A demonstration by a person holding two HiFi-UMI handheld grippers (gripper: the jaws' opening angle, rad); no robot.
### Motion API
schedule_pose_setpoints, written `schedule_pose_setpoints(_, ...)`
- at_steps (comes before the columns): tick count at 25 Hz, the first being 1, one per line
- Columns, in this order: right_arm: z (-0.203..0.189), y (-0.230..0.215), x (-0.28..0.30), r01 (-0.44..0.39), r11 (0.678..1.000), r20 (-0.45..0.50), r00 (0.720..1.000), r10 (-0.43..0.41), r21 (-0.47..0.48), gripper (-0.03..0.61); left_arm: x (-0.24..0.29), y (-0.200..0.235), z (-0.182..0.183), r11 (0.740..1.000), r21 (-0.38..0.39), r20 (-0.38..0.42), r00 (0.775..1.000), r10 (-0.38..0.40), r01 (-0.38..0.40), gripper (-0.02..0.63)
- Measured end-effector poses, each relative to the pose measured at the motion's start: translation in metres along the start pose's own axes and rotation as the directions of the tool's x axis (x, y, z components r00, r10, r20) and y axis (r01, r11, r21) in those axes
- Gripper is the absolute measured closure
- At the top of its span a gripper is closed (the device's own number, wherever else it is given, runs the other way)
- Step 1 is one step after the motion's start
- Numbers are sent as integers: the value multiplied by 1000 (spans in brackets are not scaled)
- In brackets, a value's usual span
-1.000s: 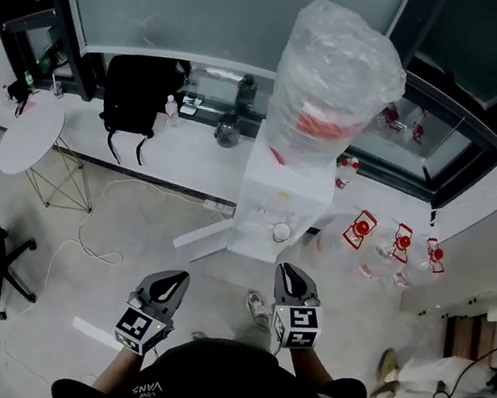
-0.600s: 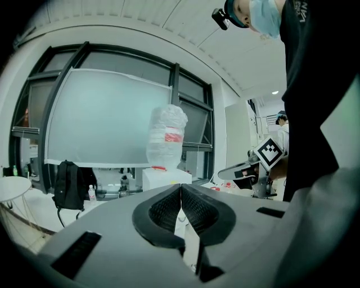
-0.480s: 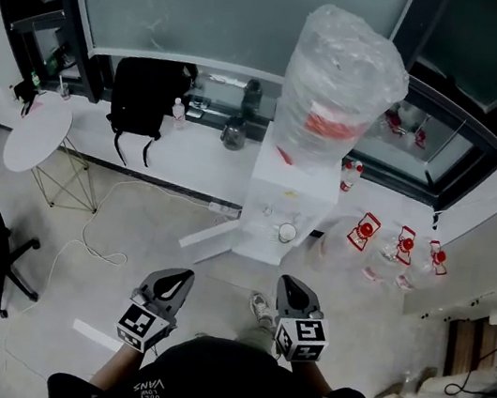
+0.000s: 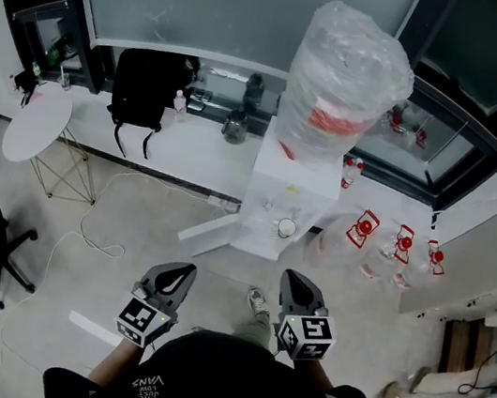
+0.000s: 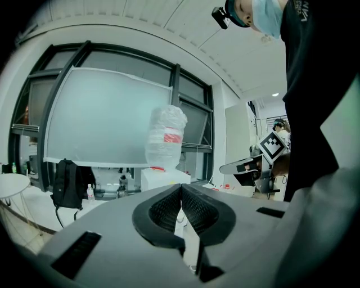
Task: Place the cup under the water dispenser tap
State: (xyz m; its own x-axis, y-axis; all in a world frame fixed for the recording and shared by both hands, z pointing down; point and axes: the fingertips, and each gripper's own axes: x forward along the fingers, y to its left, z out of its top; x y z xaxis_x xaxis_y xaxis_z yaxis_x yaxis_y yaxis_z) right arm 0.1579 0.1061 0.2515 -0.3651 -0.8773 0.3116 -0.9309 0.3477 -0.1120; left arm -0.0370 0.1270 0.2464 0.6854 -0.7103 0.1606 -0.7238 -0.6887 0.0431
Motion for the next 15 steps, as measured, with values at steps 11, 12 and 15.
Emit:
schedule_pose_setpoints(11, 2, -2, 3, -9, 1000, -5, 1000, 9, -21, 535, 3, -1, -3, 1000, -10, -9, 1000, -13, 13, 595)
schedule_pose_setpoints(12, 3, -2, 4, -10, 1000, -5, 1000, 10, -25, 535, 4, -1, -3, 1000, -11, -10, 1000, -14, 14, 594)
schedule_pose_setpoints(15, 6, -4, 7, -10, 999, -8, 1000, 9, -32, 535, 6, 1, -3, 1000, -16, -10, 1000, -13, 13, 595)
